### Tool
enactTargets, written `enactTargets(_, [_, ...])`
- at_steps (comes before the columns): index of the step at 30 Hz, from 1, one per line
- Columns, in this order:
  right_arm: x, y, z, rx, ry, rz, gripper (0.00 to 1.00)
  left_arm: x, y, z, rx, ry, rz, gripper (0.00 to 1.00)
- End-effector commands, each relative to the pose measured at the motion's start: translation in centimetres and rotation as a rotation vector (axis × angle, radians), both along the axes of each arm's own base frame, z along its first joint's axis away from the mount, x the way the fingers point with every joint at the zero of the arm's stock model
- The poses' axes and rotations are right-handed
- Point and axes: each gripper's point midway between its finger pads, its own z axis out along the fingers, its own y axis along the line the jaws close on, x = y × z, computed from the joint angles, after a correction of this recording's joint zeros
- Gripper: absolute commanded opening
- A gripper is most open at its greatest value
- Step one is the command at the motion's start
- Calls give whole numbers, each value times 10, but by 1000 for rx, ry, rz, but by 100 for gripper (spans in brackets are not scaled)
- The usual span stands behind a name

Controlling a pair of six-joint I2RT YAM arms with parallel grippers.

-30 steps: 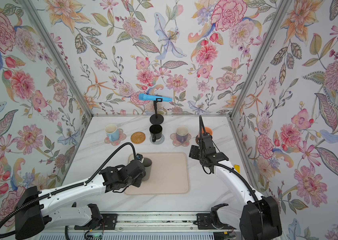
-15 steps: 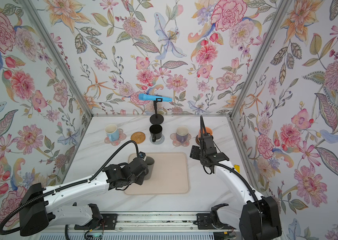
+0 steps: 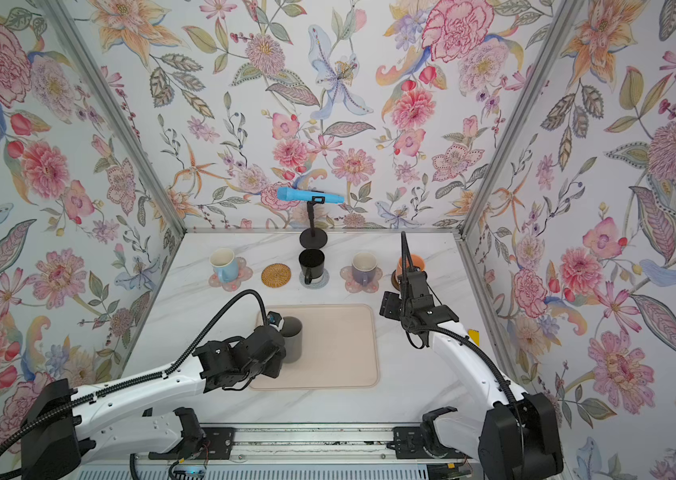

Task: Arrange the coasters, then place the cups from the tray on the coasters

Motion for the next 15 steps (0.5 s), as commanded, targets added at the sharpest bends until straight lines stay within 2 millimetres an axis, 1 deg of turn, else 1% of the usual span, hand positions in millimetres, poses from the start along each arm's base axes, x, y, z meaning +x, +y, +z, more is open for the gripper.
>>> enactTargets(1, [2, 1, 7, 28, -20, -10, 72, -5, 1, -4, -24, 16, 13, 4])
enactTargets(3, [2, 1, 8, 31, -21, -11, 72, -5, 3, -5, -15, 15, 15, 7])
enactTargets(8, [2, 1, 9, 35, -22, -12, 72, -3, 4, -6, 4, 9, 14, 10])
enactTargets(10, [3, 1, 9, 36, -22, -14, 72, -3, 4, -7, 11, 11, 16, 16])
enactTargets(13, [2, 2, 9, 38, -21, -11, 72, -2, 4, -10, 22, 15, 23, 23])
enactTargets(15, [2, 2, 9, 36, -20, -11, 72, -1, 4, -11, 23, 15, 27, 30])
